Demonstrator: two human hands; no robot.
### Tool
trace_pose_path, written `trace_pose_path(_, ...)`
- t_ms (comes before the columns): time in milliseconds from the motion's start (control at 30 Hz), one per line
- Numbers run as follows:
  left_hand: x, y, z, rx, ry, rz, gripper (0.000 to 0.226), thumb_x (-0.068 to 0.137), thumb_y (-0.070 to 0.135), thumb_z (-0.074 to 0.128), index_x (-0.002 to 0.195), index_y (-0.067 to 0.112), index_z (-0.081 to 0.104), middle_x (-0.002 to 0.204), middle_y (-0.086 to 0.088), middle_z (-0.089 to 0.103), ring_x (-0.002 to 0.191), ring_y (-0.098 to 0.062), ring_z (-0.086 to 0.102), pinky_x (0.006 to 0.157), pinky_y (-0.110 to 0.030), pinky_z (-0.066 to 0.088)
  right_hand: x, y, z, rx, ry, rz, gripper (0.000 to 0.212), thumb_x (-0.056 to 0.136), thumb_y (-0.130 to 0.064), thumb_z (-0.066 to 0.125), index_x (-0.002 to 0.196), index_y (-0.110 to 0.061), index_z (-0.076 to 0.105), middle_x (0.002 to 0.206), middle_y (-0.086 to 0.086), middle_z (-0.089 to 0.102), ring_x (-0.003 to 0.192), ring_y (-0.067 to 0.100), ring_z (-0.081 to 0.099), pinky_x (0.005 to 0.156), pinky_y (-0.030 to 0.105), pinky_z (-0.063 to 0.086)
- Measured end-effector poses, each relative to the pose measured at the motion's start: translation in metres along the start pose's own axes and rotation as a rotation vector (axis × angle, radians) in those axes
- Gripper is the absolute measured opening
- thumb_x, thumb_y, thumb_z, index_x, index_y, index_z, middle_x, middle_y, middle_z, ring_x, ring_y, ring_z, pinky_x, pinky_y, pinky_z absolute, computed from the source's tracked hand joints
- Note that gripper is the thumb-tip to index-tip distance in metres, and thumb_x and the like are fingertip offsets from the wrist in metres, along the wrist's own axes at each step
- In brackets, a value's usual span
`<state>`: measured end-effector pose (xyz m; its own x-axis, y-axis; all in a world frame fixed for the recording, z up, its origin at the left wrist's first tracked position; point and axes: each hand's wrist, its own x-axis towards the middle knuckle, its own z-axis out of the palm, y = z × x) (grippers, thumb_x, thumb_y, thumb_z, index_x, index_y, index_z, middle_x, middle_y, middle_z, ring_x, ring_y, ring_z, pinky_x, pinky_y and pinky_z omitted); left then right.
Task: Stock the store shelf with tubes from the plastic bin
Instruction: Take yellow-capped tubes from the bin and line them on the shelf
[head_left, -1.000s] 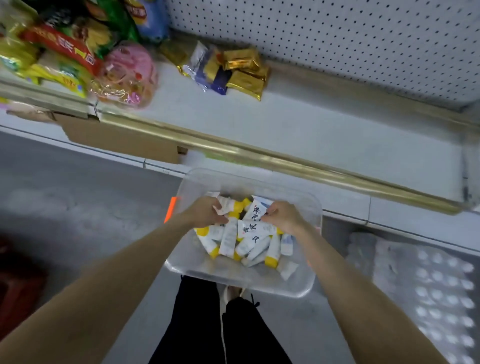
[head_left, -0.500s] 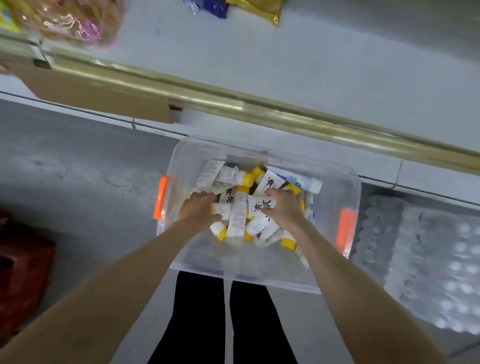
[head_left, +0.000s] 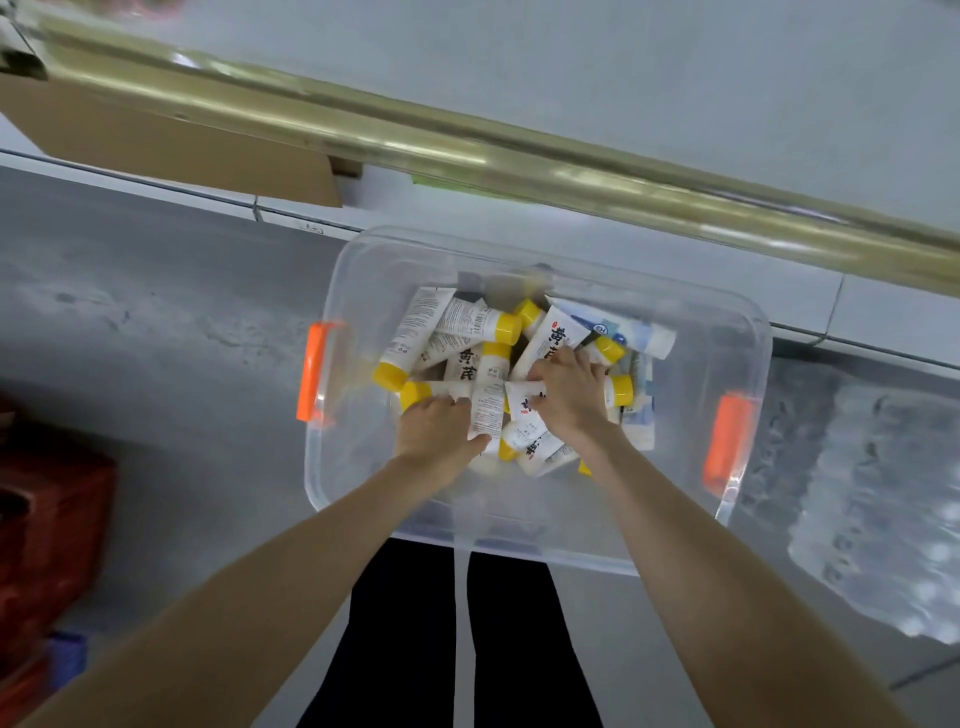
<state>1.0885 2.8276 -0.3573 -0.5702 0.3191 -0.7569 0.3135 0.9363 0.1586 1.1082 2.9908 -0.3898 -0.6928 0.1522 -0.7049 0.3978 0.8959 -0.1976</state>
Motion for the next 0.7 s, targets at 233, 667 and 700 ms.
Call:
trace_pose_path(233, 0.001, 0.015, 0.016, -0.212, -0.136, -0.183, 0.039, 0.084, 0.042, 0.061, 0.107, 0.012, 0.053, 0.108, -0.004, 0.058, 0.102, -0.026, 0.059, 0.073, -0.033, 0.045, -0.018, 0.005, -0.016, 0.266, 0.206, 0.046, 0.02, 0.085, -0.021, 0.063, 0.102, -0.012, 0.059, 0.105, 0.005, 0.062, 0.109, 0.027, 0.046, 0.087, 0.037, 0.039)
trace_pose_path(667, -0.038, 0.01, -0.058, -0.562, 0.222, -0.241, 0.009, 0.084, 0.019, 0.062, 0.084, 0.01, 0.061, 0.098, -0.013, 0.062, 0.096, -0.032, 0.057, 0.078, -0.034, 0.045, -0.065, 0.021, -0.076, 0.555, 0.194, 0.125, 0.031, 0.08, -0.017, 0.066, 0.11, -0.013, 0.059, 0.106, 0.009, 0.066, 0.099, 0.032, 0.059, 0.085, 0.037, 0.046)
trace_pose_path(700, -0.045, 0.009, -0.067, -0.577, 0.247, -0.217, 0.011, 0.083, 0.019, 0.063, 0.085, 0.009, 0.062, 0.099, -0.014, 0.062, 0.095, -0.032, 0.057, 0.079, -0.034, 0.044, -0.073, 0.019, -0.085, 0.562, 0.194, 0.121, 0.031, 0.079, -0.018, 0.066, 0.109, -0.012, 0.059, 0.104, 0.009, 0.066, 0.097, 0.031, 0.058, 0.082, 0.034, 0.045)
